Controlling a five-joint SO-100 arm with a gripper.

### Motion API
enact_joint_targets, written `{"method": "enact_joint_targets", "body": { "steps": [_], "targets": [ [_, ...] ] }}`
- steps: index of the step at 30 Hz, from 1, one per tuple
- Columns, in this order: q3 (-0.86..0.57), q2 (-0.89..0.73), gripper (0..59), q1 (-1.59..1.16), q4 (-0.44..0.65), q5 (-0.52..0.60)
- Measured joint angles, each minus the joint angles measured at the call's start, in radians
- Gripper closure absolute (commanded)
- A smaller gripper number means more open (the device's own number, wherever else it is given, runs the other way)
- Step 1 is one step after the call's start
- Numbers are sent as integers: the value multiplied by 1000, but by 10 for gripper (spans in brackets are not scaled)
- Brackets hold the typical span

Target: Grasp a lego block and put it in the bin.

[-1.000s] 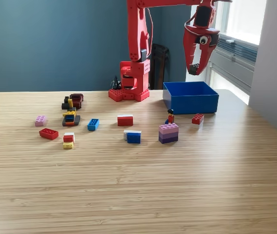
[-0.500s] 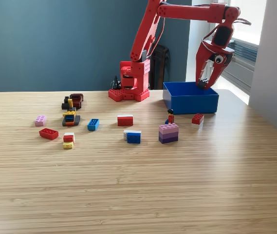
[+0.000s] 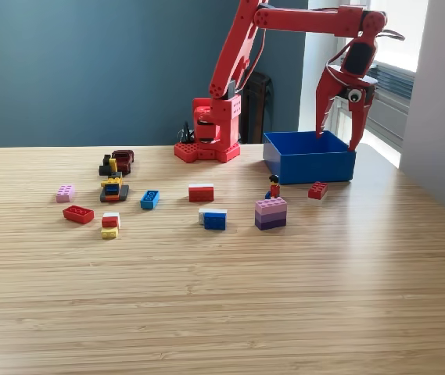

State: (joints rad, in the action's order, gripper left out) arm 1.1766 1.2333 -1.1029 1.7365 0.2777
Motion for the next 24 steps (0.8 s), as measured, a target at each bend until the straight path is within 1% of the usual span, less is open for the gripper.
{"method": "enact_joint_targets", "body": {
  "steps": [2, 3, 4, 6, 10, 14, 17, 20, 24],
  "targets": [
    [-18, 0, 545, 0, 2, 6],
    [-32, 0, 577, 2, 3, 8],
    [-55, 0, 586, 5, 3, 8],
    [-94, 2, 586, 18, 3, 8],
    [-120, 20, 586, 23, 3, 8],
    [-167, 91, 586, 25, 3, 3],
    [-173, 158, 586, 41, 3, -2],
    [-130, 236, 586, 100, 3, -8],
    [-18, 325, 586, 225, 3, -43]
  ]
}}
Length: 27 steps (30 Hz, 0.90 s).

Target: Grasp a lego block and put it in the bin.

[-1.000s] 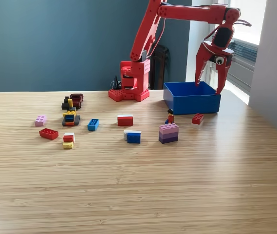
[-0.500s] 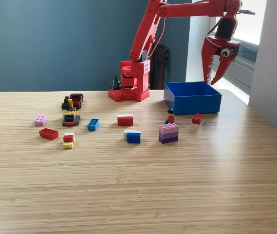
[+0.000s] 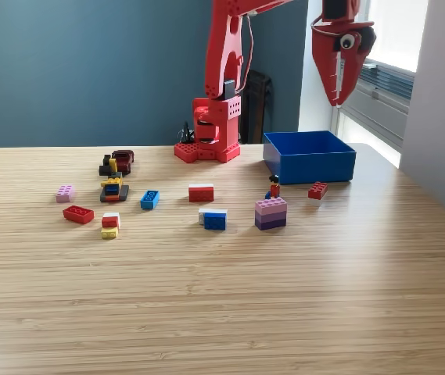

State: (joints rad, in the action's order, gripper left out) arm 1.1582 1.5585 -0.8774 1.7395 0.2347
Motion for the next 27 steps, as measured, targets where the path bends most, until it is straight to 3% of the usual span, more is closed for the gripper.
{"method": "enact_joint_targets", "body": {
  "steps": [5, 16, 27],
  "targets": [
    [103, 71, 586, 235, 0, -63],
    [169, 83, 586, 723, -6, -187],
    [244, 84, 586, 856, -49, -236]
  ]
}}
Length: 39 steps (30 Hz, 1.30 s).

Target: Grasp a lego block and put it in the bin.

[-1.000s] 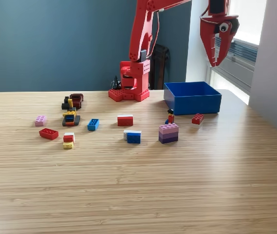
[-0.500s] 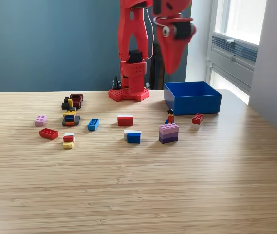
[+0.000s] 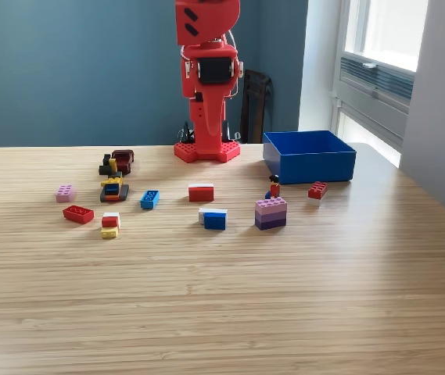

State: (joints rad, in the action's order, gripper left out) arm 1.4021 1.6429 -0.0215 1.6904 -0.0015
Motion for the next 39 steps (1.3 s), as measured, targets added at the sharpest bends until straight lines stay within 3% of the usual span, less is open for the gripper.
{"method": "enact_joint_targets", "body": {
  "steps": [26, 39],
  "targets": [
    [127, 3, 586, 94, -120, -18],
    [259, 6, 586, 275, -362, -72]
  ]
}}
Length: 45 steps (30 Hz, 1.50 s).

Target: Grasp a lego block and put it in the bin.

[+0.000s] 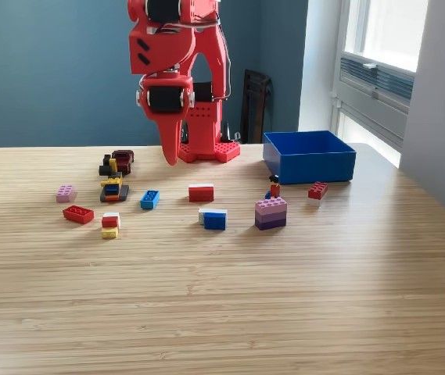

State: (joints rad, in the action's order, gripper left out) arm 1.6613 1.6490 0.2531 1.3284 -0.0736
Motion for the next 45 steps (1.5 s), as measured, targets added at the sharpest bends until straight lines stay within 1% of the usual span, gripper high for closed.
{"method": "enact_joint_targets", "body": {
  "steps": [5, 6, 7, 8, 11, 15, 22, 26, 29, 33, 45],
  "targets": [
    [21, -2, 584, 6, -18, -32],
    [28, -2, 567, 11, -17, -43],
    [34, -2, 522, 12, -17, -57],
    [40, -2, 489, 12, -17, -72],
    [52, -2, 408, 8, -17, -106],
    [81, -2, 359, 26, -17, -141],
    [156, -2, 354, 74, -21, -209],
    [213, 0, 357, 101, -54, -247],
    [267, 6, 352, 130, -91, -282],
    [341, 9, 347, 175, -166, -328],
    [345, 9, 333, 224, -247, -376]
  ]
}}
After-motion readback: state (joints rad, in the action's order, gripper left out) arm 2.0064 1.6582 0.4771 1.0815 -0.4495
